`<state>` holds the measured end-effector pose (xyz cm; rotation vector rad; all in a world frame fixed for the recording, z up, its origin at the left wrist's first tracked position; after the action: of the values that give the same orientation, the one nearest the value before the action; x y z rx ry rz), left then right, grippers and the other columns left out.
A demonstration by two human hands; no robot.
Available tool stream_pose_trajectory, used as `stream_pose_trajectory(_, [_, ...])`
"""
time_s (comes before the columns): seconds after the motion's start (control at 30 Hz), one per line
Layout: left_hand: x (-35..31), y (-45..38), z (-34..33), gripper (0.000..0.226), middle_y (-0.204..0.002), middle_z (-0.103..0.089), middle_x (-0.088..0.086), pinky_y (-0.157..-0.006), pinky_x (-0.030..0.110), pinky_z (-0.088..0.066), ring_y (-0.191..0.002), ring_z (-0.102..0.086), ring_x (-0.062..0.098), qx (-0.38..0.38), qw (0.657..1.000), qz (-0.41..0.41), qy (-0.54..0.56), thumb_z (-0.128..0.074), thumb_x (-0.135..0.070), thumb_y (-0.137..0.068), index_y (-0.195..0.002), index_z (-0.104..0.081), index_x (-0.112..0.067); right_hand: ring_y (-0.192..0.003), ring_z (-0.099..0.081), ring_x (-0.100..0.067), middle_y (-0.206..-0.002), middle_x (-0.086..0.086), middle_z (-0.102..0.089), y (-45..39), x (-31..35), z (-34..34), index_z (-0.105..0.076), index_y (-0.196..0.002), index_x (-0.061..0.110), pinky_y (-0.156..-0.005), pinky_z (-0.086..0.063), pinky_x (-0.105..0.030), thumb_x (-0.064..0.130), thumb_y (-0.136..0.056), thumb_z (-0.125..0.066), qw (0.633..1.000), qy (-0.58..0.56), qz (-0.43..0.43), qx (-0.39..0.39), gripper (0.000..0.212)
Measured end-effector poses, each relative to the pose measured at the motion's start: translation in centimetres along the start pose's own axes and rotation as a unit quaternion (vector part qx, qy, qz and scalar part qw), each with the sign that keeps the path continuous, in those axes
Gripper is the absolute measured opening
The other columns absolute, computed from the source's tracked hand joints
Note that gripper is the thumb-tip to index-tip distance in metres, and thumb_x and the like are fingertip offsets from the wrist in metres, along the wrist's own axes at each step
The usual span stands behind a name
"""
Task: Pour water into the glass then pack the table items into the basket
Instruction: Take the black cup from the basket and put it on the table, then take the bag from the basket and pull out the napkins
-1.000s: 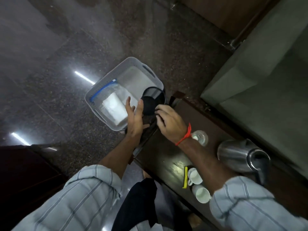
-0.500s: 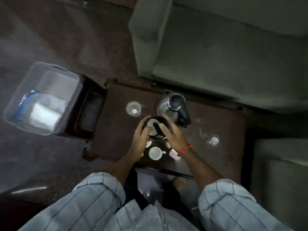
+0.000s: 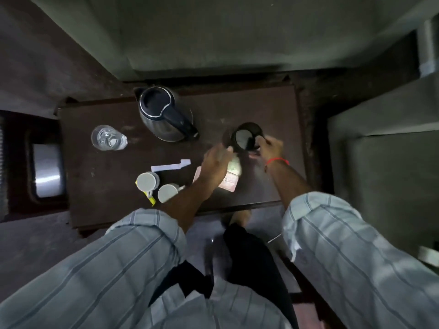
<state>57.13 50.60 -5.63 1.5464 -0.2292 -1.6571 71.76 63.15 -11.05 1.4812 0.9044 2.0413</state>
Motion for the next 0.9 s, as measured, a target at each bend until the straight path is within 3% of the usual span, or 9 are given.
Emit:
stream_pose_trajectory(0.13, [1.5, -0.9, 0.7, 0.036, -0.137, -0.063, 0.009, -0.114, 0.036, -0.041, -0.13, -0.057, 0.023, -0.031, 0.999, -0.001, -0.007, -0.052, -0.028, -0.107, -0.136, -0.06, -0.008, -0.06, -0.058, -0.029, -0.104, -0.023, -0.056, -4.9, -0.3, -1.3, -0.06, -0.112, -0.004, -0.04, -0.057, -0.031, -0.001, -0.099, -0.048, 0.998, -0.038, -0.036, -0.024, 0.019])
stream_pose_trajectory(0.23, [2.3, -1.4, 1.7, 0.037, -0.135, -0.063, 0.006, -0.106, 0.024, -0.04, -0.129, -0.056, 0.017, -0.056, 0.998, -0.007, -0.008, -0.048, -0.027, -0.108, -0.137, -0.06, -0.006, -0.062, -0.057, -0.027, -0.105, -0.021, -0.056, -6.5, -0.6, -3.1, -0.06, -0.109, 0.004, -0.065, -0.062, -0.046, 0.0, -0.1, -0.047, 0.998, -0.047, -0.045, -0.016, 0.016])
stream_pose_trajectory(0.3, [2.4, -1.4, 2.5, 0.037, -0.137, -0.061, 0.006, -0.11, 0.031, -0.042, -0.128, -0.055, 0.016, -0.065, 0.998, -0.007, -0.005, -0.047, -0.027, -0.109, -0.138, -0.058, -0.007, -0.058, -0.056, -0.024, -0.104, -0.019, -0.057, -6.9, -0.7, -3.8, -0.062, -0.118, 0.002, -0.075, -0.059, -0.048, -0.001, -0.1, -0.047, 0.998, -0.04, -0.048, -0.015, 0.024])
stream_pose_trajectory(0.4, [2.7, -1.2, 4.0, 0.038, -0.136, -0.058, 0.002, -0.109, 0.051, -0.047, -0.126, -0.056, 0.016, -0.078, 0.997, -0.002, 0.013, -0.047, -0.029, -0.108, -0.14, -0.056, -0.011, -0.054, -0.061, -0.017, -0.102, -0.018, -0.063, -6.3, -0.6, -3.5, -0.064, -0.119, 0.008, -0.059, -0.058, -0.032, 0.005, -0.098, -0.051, 0.999, 0.007, -0.024, -0.021, 0.025])
stream_pose_trajectory(0.47, [2.7, -0.8, 5.0, 0.036, -0.138, -0.058, 0.006, -0.109, 0.054, -0.047, -0.129, -0.056, 0.021, -0.09, 0.996, -0.011, 0.02, -0.049, -0.027, -0.108, -0.14, -0.056, -0.012, -0.089, -0.069, -0.029, -0.122, -0.022, -0.066, -5.4, -0.3, -2.2, -0.06, -0.13, 0.008, -0.084, -0.056, -0.041, 0.016, -0.097, -0.056, 0.995, 0.086, 0.008, -0.054, 0.034])
stream_pose_trajectory(0.53, [2.5, 0.5, 7.4, 0.03, -0.135, -0.059, 0.007, -0.108, 0.053, -0.048, -0.127, -0.058, 0.023, -0.123, 0.991, -0.047, 0.03, -0.052, -0.023, -0.106, -0.133, -0.06, -0.013, -0.121, -0.06, -0.033, -0.137, -0.019, -0.061, -3.1, 0.6, -1.0, -0.055, -0.138, 0.007, -0.104, -0.043, -0.038, 0.02, -0.096, -0.057, 0.974, 0.176, 0.074, -0.118, 0.044])
stream_pose_trajectory(0.63, [2.5, 3.0, 12.9, 0.024, -0.125, -0.057, 0.006, -0.092, 0.041, -0.055, -0.103, -0.063, 0.003, -0.218, 0.965, -0.145, -0.024, -0.06, -0.012, -0.1, -0.121, -0.056, -0.022, -0.098, -0.066, -0.037, -0.11, -0.016, -0.069, 1.0, 1.4, -1.6, -0.061, -0.119, 0.011, -0.09, -0.051, -0.044, 0.013, -0.093, -0.057, 0.967, 0.133, 0.158, -0.147, 0.027])
stream_pose_trajectory(0.7, [3.6, 4.4, 17.3, 0.031, -0.122, -0.053, 0.009, -0.081, 0.036, -0.057, -0.09, -0.061, -0.004, -0.272, 0.949, -0.154, -0.039, -0.063, -0.006, -0.096, -0.117, -0.051, -0.025, -0.076, -0.063, -0.031, -0.088, -0.015, -0.067, 3.5, 1.3, -4.4, -0.062, -0.106, 0.015, -0.076, -0.052, -0.047, 0.007, -0.092, -0.055, 0.979, 0.087, 0.165, -0.077, 0.017])
stream_pose_trajectory(0.9, [10.6, 8.2, 32.4, 0.026, -0.123, -0.053, 0.017, -0.076, 0.037, -0.055, -0.085, -0.059, 0.006, -0.363, 0.928, -0.073, -0.05, -0.062, -0.011, -0.097, -0.113, -0.051, -0.029, -0.046, -0.049, 0.0, -0.068, -0.001, -0.063, 13.4, 0.5, -20.6, -0.067, -0.096, 0.024, -0.05, -0.04, -0.014, 0.003, -0.096, -0.054, 0.938, 0.142, 0.215, 0.231, 0.025])
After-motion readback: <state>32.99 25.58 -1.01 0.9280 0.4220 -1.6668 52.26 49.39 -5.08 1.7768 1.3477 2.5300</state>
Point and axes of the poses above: each hand's wrist, its own y-axis away from the middle knuckle, its own z-axis out of the back of the hand, x = y × z, the point moved 6 cm from there along -y, towards the middle knuckle
